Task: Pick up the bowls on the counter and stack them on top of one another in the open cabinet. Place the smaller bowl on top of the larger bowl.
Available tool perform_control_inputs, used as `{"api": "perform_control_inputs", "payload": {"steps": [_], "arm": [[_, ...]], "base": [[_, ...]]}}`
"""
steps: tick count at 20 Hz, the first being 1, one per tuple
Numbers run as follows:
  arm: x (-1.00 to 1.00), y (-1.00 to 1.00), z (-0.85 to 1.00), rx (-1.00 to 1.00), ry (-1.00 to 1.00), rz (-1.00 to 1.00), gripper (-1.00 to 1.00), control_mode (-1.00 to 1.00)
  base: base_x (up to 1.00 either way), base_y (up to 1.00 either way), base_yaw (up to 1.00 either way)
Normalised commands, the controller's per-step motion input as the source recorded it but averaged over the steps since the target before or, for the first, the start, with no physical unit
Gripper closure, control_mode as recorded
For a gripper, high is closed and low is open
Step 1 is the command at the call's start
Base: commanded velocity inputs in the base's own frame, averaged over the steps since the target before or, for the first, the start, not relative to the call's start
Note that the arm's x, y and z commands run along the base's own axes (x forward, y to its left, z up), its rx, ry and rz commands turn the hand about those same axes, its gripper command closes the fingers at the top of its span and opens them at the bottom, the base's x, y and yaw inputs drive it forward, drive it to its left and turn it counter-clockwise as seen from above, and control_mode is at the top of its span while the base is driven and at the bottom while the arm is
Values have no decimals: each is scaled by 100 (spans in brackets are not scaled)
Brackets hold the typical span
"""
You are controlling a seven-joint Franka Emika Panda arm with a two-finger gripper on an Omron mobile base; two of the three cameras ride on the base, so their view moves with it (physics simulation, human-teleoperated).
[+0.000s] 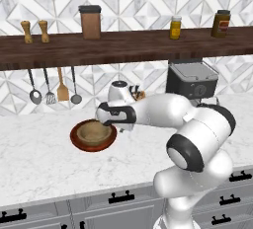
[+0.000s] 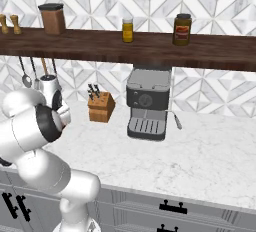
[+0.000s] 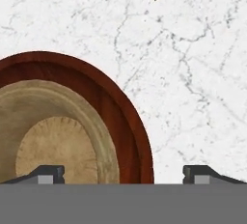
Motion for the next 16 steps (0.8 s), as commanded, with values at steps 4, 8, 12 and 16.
{"api": "perform_control_inputs", "payload": {"steps": [4,8,12,16], "arm": [[1,9,-36,0,0,4,-100,-100],[8,12,-24,0,0,1,-100,-100],[9,19,-28,0,0,0,-100,-100],[8,16,-33,0,0,0,-100,-100]], "base": [[0,0,0],[0,0,0],[0,0,0],[0,0,0]]}}
